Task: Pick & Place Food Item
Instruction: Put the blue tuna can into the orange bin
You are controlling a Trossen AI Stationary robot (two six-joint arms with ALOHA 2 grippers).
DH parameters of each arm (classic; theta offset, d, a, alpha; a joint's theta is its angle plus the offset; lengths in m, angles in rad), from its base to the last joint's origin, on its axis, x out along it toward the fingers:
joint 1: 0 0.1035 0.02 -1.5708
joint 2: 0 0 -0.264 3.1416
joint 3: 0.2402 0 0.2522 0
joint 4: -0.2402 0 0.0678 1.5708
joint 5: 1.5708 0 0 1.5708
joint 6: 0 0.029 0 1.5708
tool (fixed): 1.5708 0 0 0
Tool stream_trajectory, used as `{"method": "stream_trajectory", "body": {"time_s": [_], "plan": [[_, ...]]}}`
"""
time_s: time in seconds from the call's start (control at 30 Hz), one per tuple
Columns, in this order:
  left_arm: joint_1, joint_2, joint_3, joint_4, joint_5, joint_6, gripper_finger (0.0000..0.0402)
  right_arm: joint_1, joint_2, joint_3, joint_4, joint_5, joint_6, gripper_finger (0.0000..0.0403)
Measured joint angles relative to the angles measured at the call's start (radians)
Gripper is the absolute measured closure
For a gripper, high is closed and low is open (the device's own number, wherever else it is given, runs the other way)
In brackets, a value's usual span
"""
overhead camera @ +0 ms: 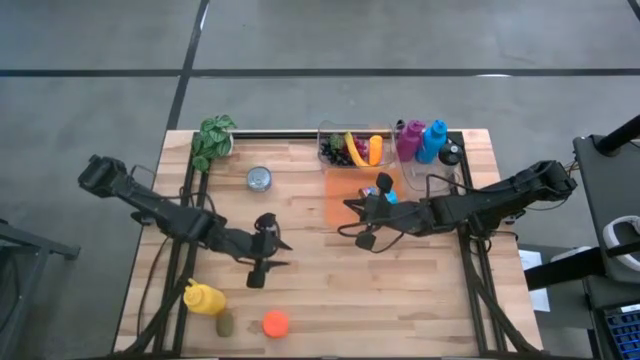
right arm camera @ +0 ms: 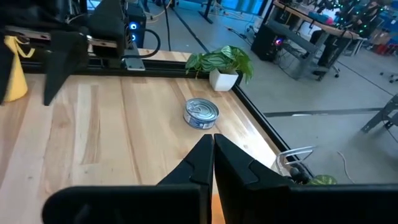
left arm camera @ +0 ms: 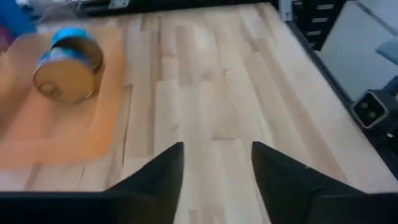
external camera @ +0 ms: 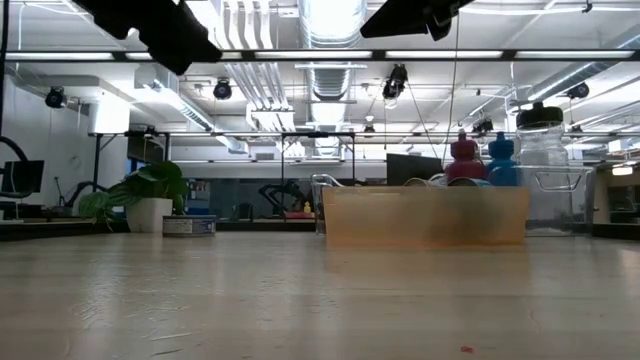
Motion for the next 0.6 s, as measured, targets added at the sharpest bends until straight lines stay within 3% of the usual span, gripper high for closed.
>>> {"method": "stream_trajectory", "body": {"time_s": [0.27,0.6], "plan": [[0.072,0.0,0.0,-0.108,-0.004,-0.162,0.0279,0.003,0.0,0.0,-0.001,-0.002,-0.002,0.0394],[0.209,0.0,0.012,-0.207,-0.04,-0.239,0.0283,0.006,0.0,0.0,-0.001,-0.002,-0.007,0.0394]]}}
